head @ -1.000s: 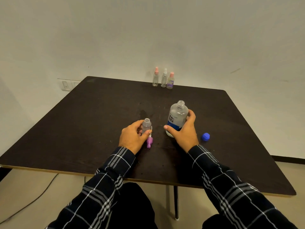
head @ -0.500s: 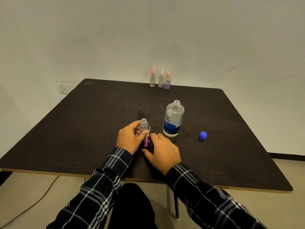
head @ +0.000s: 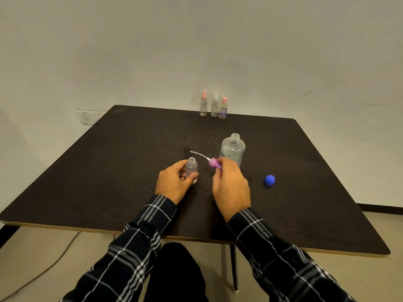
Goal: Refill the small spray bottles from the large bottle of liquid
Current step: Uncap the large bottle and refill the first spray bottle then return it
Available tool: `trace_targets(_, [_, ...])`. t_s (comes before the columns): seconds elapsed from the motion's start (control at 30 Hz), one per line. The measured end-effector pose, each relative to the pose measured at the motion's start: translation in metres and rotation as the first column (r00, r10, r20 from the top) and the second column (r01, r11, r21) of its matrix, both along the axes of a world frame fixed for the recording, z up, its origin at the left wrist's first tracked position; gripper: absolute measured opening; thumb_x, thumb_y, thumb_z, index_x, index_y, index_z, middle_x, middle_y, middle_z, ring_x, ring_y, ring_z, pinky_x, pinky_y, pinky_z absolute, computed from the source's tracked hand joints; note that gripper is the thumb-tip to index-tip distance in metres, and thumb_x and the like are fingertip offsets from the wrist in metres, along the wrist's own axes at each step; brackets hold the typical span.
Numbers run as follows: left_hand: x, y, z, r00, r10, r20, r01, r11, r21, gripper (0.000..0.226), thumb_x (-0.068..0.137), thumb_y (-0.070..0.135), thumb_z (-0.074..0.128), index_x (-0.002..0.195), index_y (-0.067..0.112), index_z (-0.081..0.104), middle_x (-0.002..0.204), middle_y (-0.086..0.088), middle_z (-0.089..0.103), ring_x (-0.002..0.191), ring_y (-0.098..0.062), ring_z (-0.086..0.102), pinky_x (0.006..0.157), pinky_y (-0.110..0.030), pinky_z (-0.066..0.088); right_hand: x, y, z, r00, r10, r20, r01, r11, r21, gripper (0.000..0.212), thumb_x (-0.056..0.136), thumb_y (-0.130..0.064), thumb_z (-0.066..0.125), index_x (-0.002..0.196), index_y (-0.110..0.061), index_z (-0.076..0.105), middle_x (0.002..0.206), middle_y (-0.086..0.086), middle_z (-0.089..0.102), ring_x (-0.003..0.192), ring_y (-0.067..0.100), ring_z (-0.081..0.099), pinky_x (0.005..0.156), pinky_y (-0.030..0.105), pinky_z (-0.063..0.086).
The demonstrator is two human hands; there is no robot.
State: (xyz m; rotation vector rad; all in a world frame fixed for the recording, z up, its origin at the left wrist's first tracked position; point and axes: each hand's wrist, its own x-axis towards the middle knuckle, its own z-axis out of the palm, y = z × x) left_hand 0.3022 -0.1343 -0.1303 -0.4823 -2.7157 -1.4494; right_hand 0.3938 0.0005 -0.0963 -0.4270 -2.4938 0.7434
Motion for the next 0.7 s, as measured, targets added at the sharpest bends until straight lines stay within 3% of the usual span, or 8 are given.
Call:
trace_targets(0.1, [0.001, 0.0, 0.001, 1.0, -0.008, 0.008, 0.008, 1.0, -0.01, 0.053, 0.091, 0.027, 0.076, 0.141, 0.022, 0.059, 0.108, 0.013, 0.063, 0.087, 0.002, 0.058, 0.065, 0.005, 0.04, 0.007, 0.01, 0.007, 0.97, 0.0, -0.244, -0.008, 0.999, -0.034, 0.027, 0.098, -0.012, 0.051, 0.124, -0.013, 0.057, 0.121, 0.004, 0.055, 0.09, 0.01, 0.056, 0.078, 0.023, 0.047])
trace_targets(0.33, [0.003, -0.001, 0.003, 1.0, -0.004, 0.007, 0.004, 1.0, -0.019, 0.053, 0.091, 0.03, 0.076, 0.14, 0.022, 0.058, 0.105, 0.014, 0.062, 0.087, 0.001, 0.058, 0.063, 0.001, 0.039, 0.002, 0.021, 0.017, 0.944, 0.115, -0.309, -0.137, 0.989, -0.05, 0.027, 0.101, -0.006, 0.045, 0.127, -0.009, 0.052, 0.125, 0.001, 0.046, 0.102, 0.007, 0.051, 0.092, 0.021, 0.045])
trace_targets(0.4, [0.003, 0.0, 0.004, 1.0, -0.001, 0.014, 0.001, 1.0, -0.022, 0.053, 0.091, 0.03, 0.076, 0.141, 0.022, 0.058, 0.106, 0.013, 0.062, 0.085, 0.002, 0.057, 0.063, -0.001, 0.039, -0.002, 0.019, 0.017, 0.932, 0.159, -0.326, -0.167, 0.986, 0.003, 0.027, 0.1, -0.004, 0.046, 0.125, -0.01, 0.053, 0.121, -0.001, 0.047, 0.096, 0.007, 0.052, 0.086, 0.017, 0.043])
trace_targets(0.57, [0.003, 0.001, 0.004, 0.999, 0.008, 0.033, -0.007, 1.0, -0.019, 0.054, 0.091, 0.03, 0.076, 0.142, 0.022, 0.057, 0.106, 0.013, 0.06, 0.081, 0.006, 0.054, 0.061, -0.002, 0.04, -0.014, 0.01, 0.015, 0.957, 0.186, -0.221, -0.143, 0.97, 0.199, 0.032, 0.092, -0.001, 0.052, 0.122, -0.01, 0.056, 0.12, 0.007, 0.053, 0.088, 0.02, 0.059, 0.068, 0.037, 0.056])
trace_targets(0.7, [0.002, 0.001, 0.004, 0.999, -0.004, 0.037, 0.005, 1.0, -0.016, 0.055, 0.092, 0.028, 0.075, 0.143, 0.022, 0.055, 0.111, 0.01, 0.062, 0.082, 0.005, 0.054, 0.062, -0.002, 0.037, -0.02, 0.009, 0.017, 0.964, 0.253, -0.085, -0.218, 0.931, 0.294, 0.04, 0.088, 0.0, 0.06, 0.125, -0.013, 0.055, 0.123, 0.006, 0.05, 0.092, 0.02, 0.059, 0.065, 0.03, 0.051])
